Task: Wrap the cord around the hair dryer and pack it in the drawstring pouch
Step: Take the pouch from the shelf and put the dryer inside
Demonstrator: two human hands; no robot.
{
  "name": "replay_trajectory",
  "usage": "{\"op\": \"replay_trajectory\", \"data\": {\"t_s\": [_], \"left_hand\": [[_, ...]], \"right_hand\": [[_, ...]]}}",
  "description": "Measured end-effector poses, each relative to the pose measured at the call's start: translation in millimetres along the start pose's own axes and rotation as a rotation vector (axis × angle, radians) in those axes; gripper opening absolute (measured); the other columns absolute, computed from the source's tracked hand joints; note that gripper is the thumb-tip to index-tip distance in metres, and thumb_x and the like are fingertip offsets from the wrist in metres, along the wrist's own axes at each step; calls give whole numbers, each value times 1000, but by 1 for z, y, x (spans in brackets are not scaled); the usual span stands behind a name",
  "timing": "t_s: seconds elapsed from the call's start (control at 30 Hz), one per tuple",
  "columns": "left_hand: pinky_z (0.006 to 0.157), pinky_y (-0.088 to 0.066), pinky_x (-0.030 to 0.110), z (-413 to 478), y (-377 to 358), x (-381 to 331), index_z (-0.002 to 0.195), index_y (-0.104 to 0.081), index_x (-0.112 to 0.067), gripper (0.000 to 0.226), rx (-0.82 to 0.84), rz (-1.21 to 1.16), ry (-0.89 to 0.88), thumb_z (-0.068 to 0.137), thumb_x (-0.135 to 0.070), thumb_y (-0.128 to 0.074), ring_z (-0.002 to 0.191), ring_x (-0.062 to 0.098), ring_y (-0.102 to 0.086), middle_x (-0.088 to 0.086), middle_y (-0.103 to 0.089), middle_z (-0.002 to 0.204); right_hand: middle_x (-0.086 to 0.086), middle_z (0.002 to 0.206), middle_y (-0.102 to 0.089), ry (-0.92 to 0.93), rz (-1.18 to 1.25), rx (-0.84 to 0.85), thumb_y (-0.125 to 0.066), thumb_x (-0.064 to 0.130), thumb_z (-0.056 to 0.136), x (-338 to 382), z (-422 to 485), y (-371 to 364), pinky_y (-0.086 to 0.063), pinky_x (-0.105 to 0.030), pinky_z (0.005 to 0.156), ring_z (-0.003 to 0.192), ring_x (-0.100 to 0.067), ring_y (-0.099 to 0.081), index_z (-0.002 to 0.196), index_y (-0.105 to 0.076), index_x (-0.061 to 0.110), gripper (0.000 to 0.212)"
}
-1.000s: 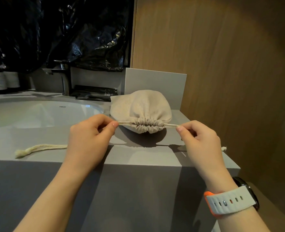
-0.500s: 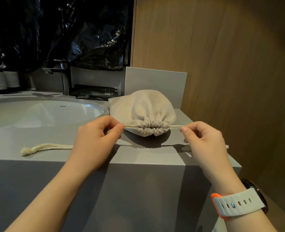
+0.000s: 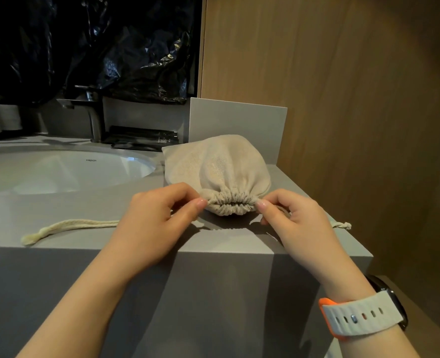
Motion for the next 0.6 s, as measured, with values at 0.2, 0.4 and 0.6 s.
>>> {"op": "replay_trajectory", "data": {"t_s": [0.2, 0.4, 0.6], "left_hand": [[66, -42, 20, 1, 0, -2, 65, -53, -36, 16, -68, 1, 10, 80, -42, -50, 74, 8, -57, -10, -62, 69], [60, -40, 17, 6, -3, -2, 62, -57, -32, 26, -44, -36, 80, 88, -35, -61, 71, 8, -57, -13, -63, 69], [50, -35, 12, 13, -3, 5, 58, -67, -24, 26, 206, -219, 278, 75, -43, -71, 48, 2, -47, -9, -56, 51]], "right_hand": [[11, 62, -59, -4, 109, -132, -52, 28, 91, -1, 1, 6, -41, -9, 57, 73, 0, -54, 68, -59, 32, 24], [12, 65, -59, -50, 116, -155, -52, 30, 92, -2, 1, 9, -43, -15, 60, 75, -6, -56, 68, -58, 31, 24], [3, 77, -58, -210, 255, -83, -59, 32, 88, -7, 9, 8, -41, -20, 64, 72, -6, -52, 83, -58, 15, 18]]}}
Point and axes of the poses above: each hand's wrist, its own z-axis towards the middle knuckle, its own y-axis out of the back of the hand, x = y × z, the point moved 5 cm from there along z, towards the middle knuckle
